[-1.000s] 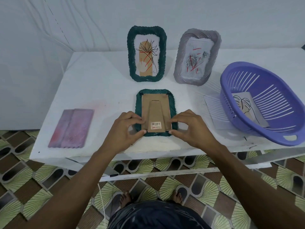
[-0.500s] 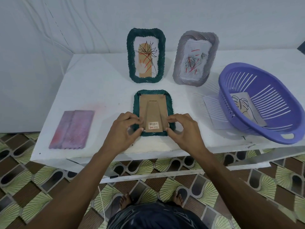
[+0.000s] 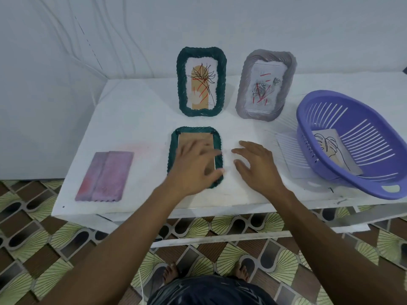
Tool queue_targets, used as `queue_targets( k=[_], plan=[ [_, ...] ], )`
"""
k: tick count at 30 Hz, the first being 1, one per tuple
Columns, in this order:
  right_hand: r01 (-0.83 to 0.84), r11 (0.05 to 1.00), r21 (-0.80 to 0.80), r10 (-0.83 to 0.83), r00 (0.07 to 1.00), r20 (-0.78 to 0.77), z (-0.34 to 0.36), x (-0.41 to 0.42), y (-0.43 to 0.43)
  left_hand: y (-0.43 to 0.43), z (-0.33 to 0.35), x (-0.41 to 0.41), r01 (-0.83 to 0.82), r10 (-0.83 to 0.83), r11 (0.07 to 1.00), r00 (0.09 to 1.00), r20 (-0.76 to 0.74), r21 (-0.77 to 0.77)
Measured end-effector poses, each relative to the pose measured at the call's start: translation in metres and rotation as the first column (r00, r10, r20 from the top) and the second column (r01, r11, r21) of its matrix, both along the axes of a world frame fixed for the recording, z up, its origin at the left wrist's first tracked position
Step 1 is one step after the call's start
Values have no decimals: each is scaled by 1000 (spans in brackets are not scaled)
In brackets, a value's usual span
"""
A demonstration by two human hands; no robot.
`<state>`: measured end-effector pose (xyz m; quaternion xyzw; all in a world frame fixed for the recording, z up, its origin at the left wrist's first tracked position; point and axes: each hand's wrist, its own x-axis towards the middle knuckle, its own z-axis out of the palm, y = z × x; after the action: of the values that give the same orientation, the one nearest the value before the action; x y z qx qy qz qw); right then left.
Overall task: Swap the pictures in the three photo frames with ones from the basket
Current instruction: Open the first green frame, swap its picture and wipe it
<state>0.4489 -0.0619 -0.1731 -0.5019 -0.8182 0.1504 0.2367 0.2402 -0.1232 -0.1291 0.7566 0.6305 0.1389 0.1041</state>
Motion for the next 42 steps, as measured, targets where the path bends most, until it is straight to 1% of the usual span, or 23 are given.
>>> queue_targets(
  k=[2, 3, 5, 10, 11, 13, 15, 17, 19, 20, 24, 26, 29, 31, 32, 33, 34, 35, 36, 37, 39, 40, 42],
  plan=[
    [-14, 1000, 3, 14, 1000, 11, -1, 1, -1, 8, -11, 19, -20, 9, 999, 976, -218, -50],
    [-14, 1000, -1, 14, 1000, 7, -1, 1, -1, 10, -16, 25, -39, 26, 998, 959, -283, -42],
    [-2, 1000, -15, 2, 1000, -7, 0, 0, -2, 12, -23, 29, -63, 62, 998, 953, -297, 7],
    [5, 1000, -26, -6, 1000, -18, 1, 0, -2, 10, -17, 27, -63, 77, 992, 988, -132, 107],
    [5, 1000, -30, -6, 1000, -24, 2, -1, -2, 8, -12, 25, -66, 75, 988, 995, -62, 137],
    [18, 999, -51, -21, 998, -52, 7, -4, 0, 6, 1, 15, -92, 63, 980, 984, 164, 176],
    [19, 995, -102, -30, 993, -113, 18, -10, 1, 4, 20, 0, -127, 63, 982, 918, 393, 138],
    [-22, 988, -152, -8, 981, -196, 31, -22, 2, 0, 38, -21, -176, 80, 973, 860, 505, 147],
    [-69, 978, -197, 16, 965, -262, 42, -39, 1, -7, 52, -43, -255, 128, 956, 807, 577, 144],
    [-92, 970, -223, 24, 957, -290, 45, -50, 0, -12, 58, -56, -301, 181, 948, 781, 597, 107],
    [-161, 940, -302, 46, 933, -356, 49, -89, -3, -34, 61, -98, -433, 392, 899, 734, 555, -64],
    [-179, 922, -345, 42, 928, -369, 49, -101, -4, -44, 54, -105, -469, 431, 875, 650, 626, -115],
    [-176, 910, -375, 18, 921, -389, 47, -108, -7, -48, 34, -102, -409, 371, 891, 408, 834, -197],
    [-157, 918, -363, -11, 907, -421, 47, -102, -7, -45, 23, -91, -330, 314, 919, 282, 907, -215],
    [-144, 925, -352, -25, 900, -435, 48, -98, -7, -42, 19, -84, -287, 296, 932, 248, 922, -222],
    [-125, 933, -339, -39, 898, -438, 48, -92, -6, -40, 15, -78, -245, 291, 941, 240, 926, -232],
    [-102, 939, -328, -54, 900, -432, 49, -85, -4, -37, 11, -73, -211, 288, 948, 262, 921, -237],
    [-79, 943, -324, -69, 904, -422, 49, -79, -3, -33, 8, -69, -192, 283, 954, 316, 906, -231],
    [-59, 943, -326, -85, 907, -412, 49, -74, -1, -29, 5, -68, -187, 268, 960, 409, 873, -207],
    [-40, 945, -326, -97, 914, -395, 48, -69, 0, -26, 2, -68, -185, 243, 968, 533, 810, -169],
    [5, 952, -305, -110, 938, -327, 45, -61, 1, -18, -7, -71, -162, 189, 982, 796, 575, -98],
    [28, 956, -290, -115, 951, -286, 42, -58, 0, -16, -12, -72, -152, 173, 985, 877, 449, -83],
    [46, 966, -253, -105, 969, -225, 36, -52, -1, -15, -20, -73, -151, 167, 986, 939, 301, -73]
  ],
)
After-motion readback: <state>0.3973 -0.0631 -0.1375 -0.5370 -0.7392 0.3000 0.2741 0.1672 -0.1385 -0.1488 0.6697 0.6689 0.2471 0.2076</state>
